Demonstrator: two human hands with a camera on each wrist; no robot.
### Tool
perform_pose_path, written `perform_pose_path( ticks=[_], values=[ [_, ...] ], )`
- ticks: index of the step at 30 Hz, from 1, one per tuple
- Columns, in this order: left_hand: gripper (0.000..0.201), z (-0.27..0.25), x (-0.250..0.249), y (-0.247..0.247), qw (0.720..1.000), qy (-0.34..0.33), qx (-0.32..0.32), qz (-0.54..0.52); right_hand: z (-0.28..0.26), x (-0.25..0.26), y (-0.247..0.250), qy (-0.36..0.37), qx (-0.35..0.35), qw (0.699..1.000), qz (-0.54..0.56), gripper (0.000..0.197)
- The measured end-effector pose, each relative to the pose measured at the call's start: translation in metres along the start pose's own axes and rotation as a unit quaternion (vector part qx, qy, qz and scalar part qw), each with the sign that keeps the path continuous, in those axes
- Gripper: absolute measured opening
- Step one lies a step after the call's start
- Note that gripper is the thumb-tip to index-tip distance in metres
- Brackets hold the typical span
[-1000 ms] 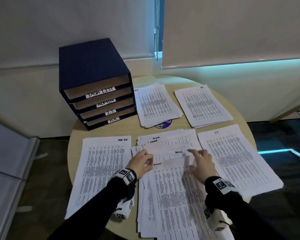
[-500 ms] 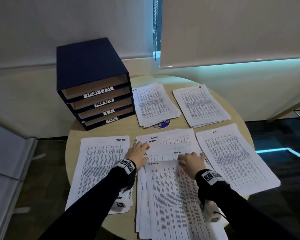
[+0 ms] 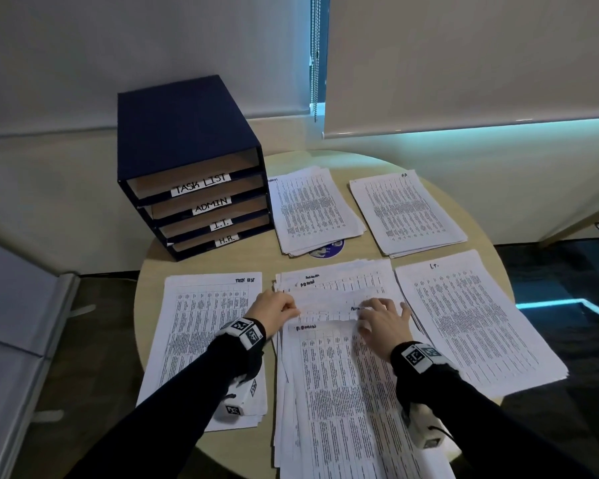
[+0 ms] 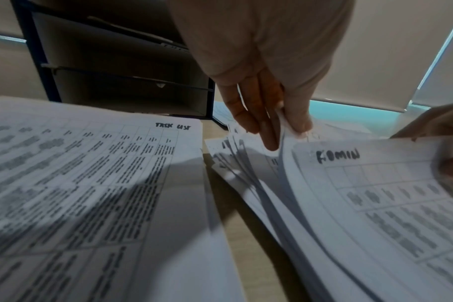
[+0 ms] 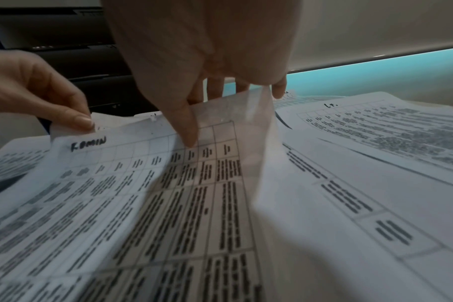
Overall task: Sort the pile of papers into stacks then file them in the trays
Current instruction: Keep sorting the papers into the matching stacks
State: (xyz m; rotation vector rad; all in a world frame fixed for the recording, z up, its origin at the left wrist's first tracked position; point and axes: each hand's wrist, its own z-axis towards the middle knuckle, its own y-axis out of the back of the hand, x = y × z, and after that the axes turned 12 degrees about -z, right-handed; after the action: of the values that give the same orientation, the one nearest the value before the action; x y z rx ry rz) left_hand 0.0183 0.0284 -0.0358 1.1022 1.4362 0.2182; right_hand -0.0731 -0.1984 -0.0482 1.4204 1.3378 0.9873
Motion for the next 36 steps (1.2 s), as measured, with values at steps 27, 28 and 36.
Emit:
perform_pose_path(
  ticks=[27, 28, 36],
  values=[
    [0.010, 0.005, 0.015, 0.008, 0.991, 0.066, 0.006, -0.114, -0.018, 0.003, 0.013, 0.115, -0.093, 0.989, -0.010, 0.039],
    [0.010, 0.006, 0.014, 0.009, 0.991, 0.052, -0.003, -0.121, -0.015, 0.002, 0.014, 0.119, -0.091, 0.988, -0.043, 0.043],
    [0.010, 0.010, -0.011, 0.008, 0.994, -0.031, 0.058, -0.088, -0.002, 0.013, 0.021, 0.077, -0.107, 0.981, -0.143, 0.036]
  ],
)
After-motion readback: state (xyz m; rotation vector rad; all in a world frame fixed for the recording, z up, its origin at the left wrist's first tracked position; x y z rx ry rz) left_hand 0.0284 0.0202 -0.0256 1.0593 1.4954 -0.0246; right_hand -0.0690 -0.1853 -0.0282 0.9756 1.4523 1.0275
